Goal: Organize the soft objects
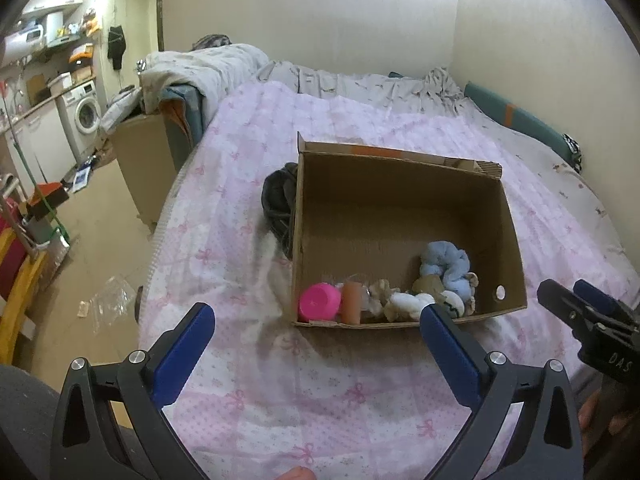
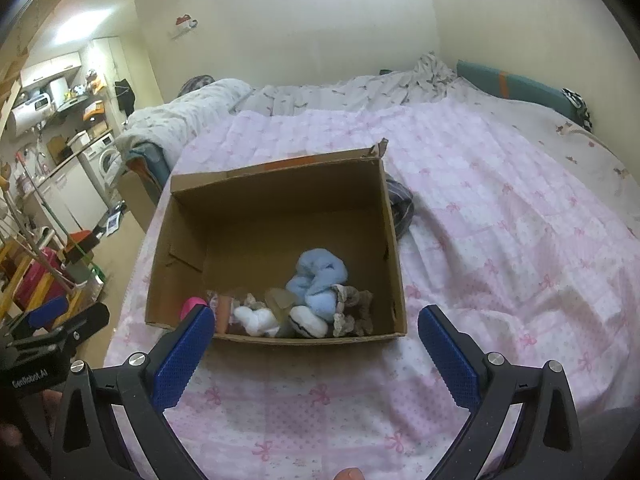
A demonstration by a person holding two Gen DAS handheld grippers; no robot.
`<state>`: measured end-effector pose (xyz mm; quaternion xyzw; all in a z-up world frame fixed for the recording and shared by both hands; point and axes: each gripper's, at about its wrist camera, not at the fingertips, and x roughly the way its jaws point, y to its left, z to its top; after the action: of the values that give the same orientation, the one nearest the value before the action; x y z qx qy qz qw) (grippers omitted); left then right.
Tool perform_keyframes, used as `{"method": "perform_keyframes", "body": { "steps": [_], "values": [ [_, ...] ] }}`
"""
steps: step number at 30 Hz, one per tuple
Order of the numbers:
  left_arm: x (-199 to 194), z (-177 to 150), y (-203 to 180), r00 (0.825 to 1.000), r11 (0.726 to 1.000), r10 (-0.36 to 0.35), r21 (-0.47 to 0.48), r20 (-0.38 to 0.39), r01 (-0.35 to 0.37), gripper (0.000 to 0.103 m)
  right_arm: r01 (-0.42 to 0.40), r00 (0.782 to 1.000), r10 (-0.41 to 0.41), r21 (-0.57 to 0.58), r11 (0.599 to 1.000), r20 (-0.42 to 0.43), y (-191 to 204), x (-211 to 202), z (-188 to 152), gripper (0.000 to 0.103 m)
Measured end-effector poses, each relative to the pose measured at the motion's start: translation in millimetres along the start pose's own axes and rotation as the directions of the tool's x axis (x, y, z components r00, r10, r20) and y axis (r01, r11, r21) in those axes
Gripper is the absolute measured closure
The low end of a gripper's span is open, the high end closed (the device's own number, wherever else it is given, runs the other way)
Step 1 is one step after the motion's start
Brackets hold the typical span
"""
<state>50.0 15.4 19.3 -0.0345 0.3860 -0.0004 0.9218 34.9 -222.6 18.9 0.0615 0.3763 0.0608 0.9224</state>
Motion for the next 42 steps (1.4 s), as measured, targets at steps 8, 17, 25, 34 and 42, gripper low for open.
{"method": "perform_keyframes", "body": {
  "steps": [8, 17, 25, 34, 42],
  "values": [
    [1.2, -0.6, 0.1, 1.000, 1.000, -0.012, -0.007, -0.002, 0.012, 0.001, 0.013, 1.000, -0.013, -0.004, 1.000, -0.011, 0.6, 4.5, -1.1, 0.000],
    [-1.6, 1.5, 0.1, 1.000, 1.000, -0.018, -0.003, 0.005, 0.018, 0.001, 0.016, 1.000, -0.016, -0.016, 1.000, -0.017, 2.4, 6.0, -3.3, 0.000],
    [-1.2, 2.2, -1.0, 1.000, 1.000, -0.020, -0.003, -0.004, 0.020, 0.001, 0.018, 1.000, -0.018, -0.018, 1.000, -0.021, 2.8, 6.8, -3.5, 0.000],
    [-0.8, 2.5, -0.7, 1.000, 1.000, -0.023, -0.004, -0.006, 0.023, 0.001, 0.018, 1.000, -0.018, -0.018, 1.000, -0.023, 2.3, 6.9, -4.2, 0.000],
    [-0.5, 2.3, -0.1, 1.000, 1.000, -0.023, -0.003, -0.007, 0.023, 0.001, 0.018, 1.000, -0.019, -0.018, 1.000, -0.022, 3.0, 6.6, -3.6, 0.000]
  ]
}}
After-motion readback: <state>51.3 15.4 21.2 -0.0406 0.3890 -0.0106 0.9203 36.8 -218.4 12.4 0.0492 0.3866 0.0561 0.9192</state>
